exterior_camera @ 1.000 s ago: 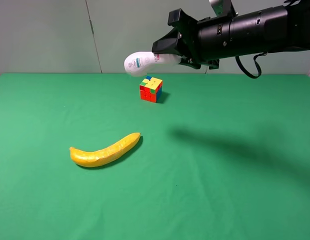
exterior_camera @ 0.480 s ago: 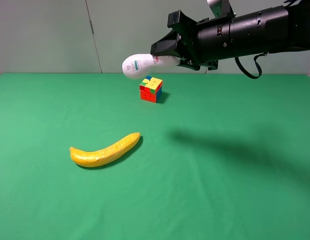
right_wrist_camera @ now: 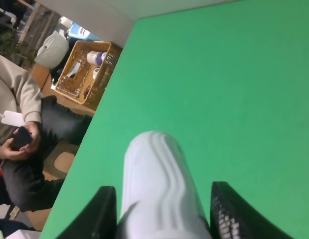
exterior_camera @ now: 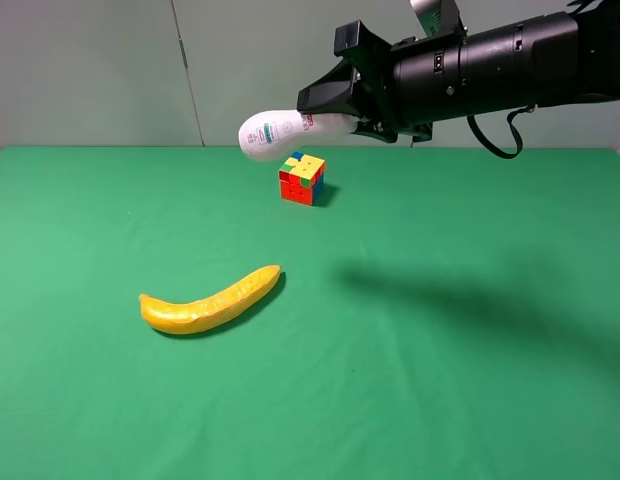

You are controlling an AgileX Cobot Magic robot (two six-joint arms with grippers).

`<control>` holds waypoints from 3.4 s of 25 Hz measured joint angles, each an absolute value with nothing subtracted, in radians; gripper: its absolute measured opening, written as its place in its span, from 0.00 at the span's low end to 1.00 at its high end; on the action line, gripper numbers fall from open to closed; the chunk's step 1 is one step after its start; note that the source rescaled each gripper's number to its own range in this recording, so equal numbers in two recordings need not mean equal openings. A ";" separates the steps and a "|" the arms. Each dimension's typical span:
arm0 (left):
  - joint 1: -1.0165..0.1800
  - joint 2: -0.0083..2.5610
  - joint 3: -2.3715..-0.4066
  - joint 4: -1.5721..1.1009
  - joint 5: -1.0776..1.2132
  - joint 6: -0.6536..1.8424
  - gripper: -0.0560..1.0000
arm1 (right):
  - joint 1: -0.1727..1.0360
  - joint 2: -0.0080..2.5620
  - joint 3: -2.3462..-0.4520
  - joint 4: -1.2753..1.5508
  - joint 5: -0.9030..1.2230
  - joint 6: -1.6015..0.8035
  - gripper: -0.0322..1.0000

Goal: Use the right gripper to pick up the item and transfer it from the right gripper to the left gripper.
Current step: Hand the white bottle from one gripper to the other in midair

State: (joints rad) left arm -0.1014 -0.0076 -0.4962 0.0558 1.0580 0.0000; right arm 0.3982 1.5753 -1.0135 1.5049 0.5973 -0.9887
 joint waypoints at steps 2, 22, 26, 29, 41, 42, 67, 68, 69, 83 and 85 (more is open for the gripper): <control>-0.101 -0.008 -0.497 0.076 1.047 0.000 0.79 | 0.398 1.575 -1.013 1.503 0.603 -0.989 0.06; -0.101 0.432 -0.509 -0.022 0.504 0.431 0.80 | 0.398 1.575 -1.013 1.500 0.611 -0.990 0.06; -0.101 0.614 -0.509 -0.119 0.383 0.534 0.80 | 0.398 1.575 -1.013 1.497 0.611 -0.991 0.06; -0.101 0.731 -0.509 -0.185 0.296 0.632 0.80 | 0.398 1.575 -1.013 1.489 0.611 -0.992 0.06; -0.337 0.982 -0.509 -0.252 0.138 0.837 0.80 | 0.398 1.575 -1.013 1.410 0.612 -0.993 0.06; -0.356 0.995 -0.509 -0.252 0.120 0.852 0.80 | 0.398 1.575 -1.013 1.403 0.616 -0.993 0.06; -0.627 1.369 -0.710 -0.252 -0.091 0.949 1.00 | 0.398 1.575 -1.013 1.292 0.669 -0.993 0.06; -0.638 1.380 -0.710 -0.252 -0.101 0.949 1.00 | 0.398 1.575 -1.013 1.292 0.672 -0.993 0.06; -0.650 1.389 -0.710 -0.248 -0.117 0.949 1.00 | 0.398 1.575 -1.013 1.292 0.674 -0.993 0.06; -0.708 1.478 -0.712 -0.100 -0.335 0.805 1.00 | 0.398 1.575 -1.013 1.288 0.670 -0.993 0.06; -0.708 1.487 -0.712 -0.065 -0.361 0.749 1.00 | 0.398 1.575 -1.013 1.288 0.663 -0.993 0.06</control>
